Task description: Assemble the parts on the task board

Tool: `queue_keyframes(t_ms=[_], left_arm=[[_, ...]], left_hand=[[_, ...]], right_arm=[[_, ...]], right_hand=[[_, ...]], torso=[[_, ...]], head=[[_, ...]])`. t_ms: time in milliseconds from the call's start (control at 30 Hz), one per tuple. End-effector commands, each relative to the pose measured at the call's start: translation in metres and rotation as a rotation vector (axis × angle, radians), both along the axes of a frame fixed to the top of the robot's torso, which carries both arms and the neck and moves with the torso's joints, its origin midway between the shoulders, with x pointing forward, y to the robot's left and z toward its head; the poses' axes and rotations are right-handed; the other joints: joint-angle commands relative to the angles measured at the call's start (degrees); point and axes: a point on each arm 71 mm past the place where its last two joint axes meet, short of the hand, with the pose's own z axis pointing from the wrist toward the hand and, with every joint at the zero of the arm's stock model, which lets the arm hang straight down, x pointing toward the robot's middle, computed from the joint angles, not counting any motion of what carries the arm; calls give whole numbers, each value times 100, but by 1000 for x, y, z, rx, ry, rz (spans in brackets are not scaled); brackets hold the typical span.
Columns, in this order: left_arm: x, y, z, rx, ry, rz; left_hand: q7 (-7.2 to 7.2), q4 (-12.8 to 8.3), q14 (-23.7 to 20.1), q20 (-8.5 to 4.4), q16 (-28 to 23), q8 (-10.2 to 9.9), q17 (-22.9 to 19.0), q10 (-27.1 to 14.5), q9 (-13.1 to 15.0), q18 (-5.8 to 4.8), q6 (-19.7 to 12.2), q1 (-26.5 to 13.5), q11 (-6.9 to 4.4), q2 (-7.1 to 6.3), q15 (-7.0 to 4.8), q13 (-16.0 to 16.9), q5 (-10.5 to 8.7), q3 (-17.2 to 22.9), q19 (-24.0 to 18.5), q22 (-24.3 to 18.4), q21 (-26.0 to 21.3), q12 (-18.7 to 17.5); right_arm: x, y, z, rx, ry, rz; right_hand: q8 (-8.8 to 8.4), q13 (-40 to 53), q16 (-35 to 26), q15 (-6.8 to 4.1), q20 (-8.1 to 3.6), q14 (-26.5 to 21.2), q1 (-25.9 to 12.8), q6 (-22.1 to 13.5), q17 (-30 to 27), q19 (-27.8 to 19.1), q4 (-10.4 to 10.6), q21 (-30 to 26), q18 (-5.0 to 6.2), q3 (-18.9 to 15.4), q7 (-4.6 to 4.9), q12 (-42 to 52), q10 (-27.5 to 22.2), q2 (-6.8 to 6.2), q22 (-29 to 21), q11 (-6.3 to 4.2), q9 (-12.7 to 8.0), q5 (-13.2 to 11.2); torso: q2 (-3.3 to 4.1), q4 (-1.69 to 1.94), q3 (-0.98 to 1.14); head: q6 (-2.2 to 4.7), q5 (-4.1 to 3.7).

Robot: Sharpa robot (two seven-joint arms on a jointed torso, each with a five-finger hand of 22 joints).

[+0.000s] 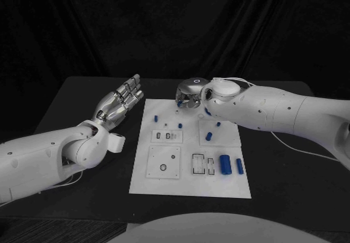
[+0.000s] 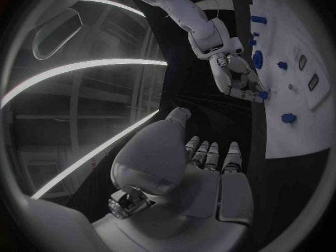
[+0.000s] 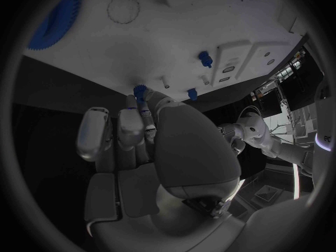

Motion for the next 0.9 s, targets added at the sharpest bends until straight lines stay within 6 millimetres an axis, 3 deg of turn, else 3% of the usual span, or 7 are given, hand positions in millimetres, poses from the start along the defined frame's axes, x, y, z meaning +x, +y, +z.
queue_keyframes(t_ms=[33, 133, 233, 300, 733, 767, 900], left_arm=[[-1, -1, 8, -50, -74, -10], [-1, 0, 7, -49, -73, -10], [-2, 1, 8, -48, -71, -8], [-2, 2, 8, -48, -71, -7], [-4, 11, 8, -41, -68, 8], [-4, 12, 8, -40, -68, 10], [-4, 14, 8, -38, -66, 14]], left_hand=[[38, -3, 8, 45, -21, 33, -6, -38, 7, 92, 14, -59, -17, 8, 8, -5, -8, 37, 4, -9, -34, -20], [42, -4, 8, 46, -21, 35, -6, -38, 9, 92, 24, -59, -17, 8, 8, -6, -8, 37, 4, -9, -34, -21], [52, -5, 8, 46, -21, 37, -6, -39, 10, 92, 32, -59, -14, 9, 7, -6, -8, 39, 4, -9, -34, -24], [58, -7, 8, 47, -21, 38, -6, -40, 11, 92, 37, -59, -10, 9, 7, -7, -8, 40, 4, -9, -34, -26], [69, -12, 8, 50, -21, 41, -6, -41, 12, 93, 52, -60, 7, 8, 11, -7, -8, 45, 4, -9, -34, -25], [69, -12, 8, 50, -21, 41, -6, -41, 12, 93, 52, -60, 7, 8, 11, -7, -8, 45, 4, -9, -34, -25], [74, -20, 8, 55, -21, 43, -6, -39, 14, 93, 67, -60, 33, 6, 19, -4, -7, 50, 4, -9, -34, -15]], right_arm=[[1, -3, -4, -26, 23, -31], [2, -5, -4, -27, 21, -42], [2, -9, -1, -1, -13, -42], [2, -11, 2, 20, -39, -38], [-8, -58, 55, 98, -151, -50], [-10, -64, 56, 92, -143, -59], [-19, -89, 57, 62, -104, -102]], right_hand=[[-21, 3, -24, 47, 32, -11, -23, -159, -20, -36, 34, -41, -84, 4, -72, -12, -113, -57, -21, 25, -18, -20], [-10, 3, -141, 83, 82, -140, -119, -823, -189, -154, 34, -169, -55, -111, -262, -13, -631, -138, -123, 69, -41, -89], [-67, 11, -310, 125, 125, -358, -230, -2045, -444, -355, -30, -389, -4, -378, -407, -10, -1365, -83, -286, 86, -84, -199], [-69, 14, -365, 116, 123, -416, -244, -2160, -531, -408, -50, -453, 14, -452, -437, -11, -1465, -66, -333, 48, -86, -224], [8, 61, -451, 75, 89, -481, -207, -1662, -684, -449, -88, -570, 32, -625, -177, 95, -1081, 137, -363, -6, -32, -181], [36, 79, -835, 77, 89, -697, -218, -1460, -1199, -665, -71, -868, 104, -634, -105, 180, -844, 191, -642, -21, -15, -169], [84, 165, -1482, 80, 76, -966, -201, -1003, -1938, -942, -20, -1336, 196, -582, -54, 526, -70, 226, -1016, -44, 17, -148]], torso=[[-2, 3, 0], [-4, -3, -4], [-4, -13, -6], [-4, -14, -6], [-16, -26, -2], [-19, -30, -4], [-24, -39, -6]], head=[[-5, 5], [-3, 17], [21, 30], [34, 30], [134, 75], [143, 68], [180, 36]])
